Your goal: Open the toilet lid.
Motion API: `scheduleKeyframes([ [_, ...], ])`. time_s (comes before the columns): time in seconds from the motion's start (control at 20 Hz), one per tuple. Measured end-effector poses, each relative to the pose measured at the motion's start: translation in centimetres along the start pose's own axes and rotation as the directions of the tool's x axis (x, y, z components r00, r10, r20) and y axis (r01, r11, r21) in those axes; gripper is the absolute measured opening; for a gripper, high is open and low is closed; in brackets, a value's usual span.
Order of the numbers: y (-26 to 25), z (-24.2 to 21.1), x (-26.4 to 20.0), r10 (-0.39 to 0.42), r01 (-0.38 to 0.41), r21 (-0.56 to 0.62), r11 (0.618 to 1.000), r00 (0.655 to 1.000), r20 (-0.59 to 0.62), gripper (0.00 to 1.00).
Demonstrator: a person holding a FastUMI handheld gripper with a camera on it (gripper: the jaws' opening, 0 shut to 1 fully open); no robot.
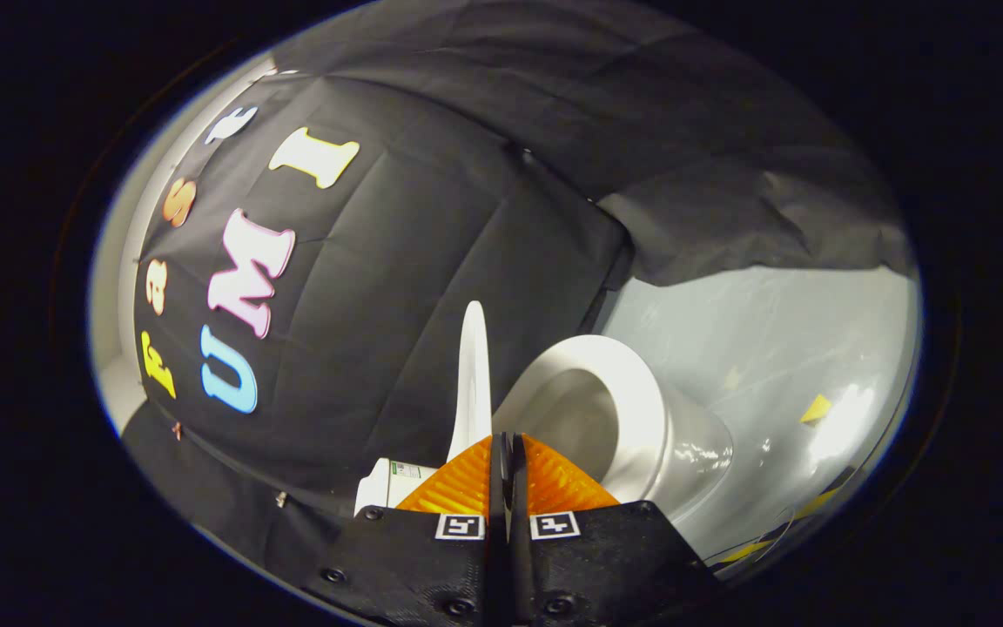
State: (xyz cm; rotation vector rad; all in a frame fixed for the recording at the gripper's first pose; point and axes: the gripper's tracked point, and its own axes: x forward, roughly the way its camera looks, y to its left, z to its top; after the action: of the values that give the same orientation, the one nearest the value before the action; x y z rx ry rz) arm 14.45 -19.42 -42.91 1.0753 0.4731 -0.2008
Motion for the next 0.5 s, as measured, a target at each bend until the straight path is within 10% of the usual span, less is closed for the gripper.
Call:
scheduleKeyframes([
  [0.5,13.5,-2.9,-2.0,-0.015,0.037,-0.349,0.936,0.998,0.067,0.05],
])
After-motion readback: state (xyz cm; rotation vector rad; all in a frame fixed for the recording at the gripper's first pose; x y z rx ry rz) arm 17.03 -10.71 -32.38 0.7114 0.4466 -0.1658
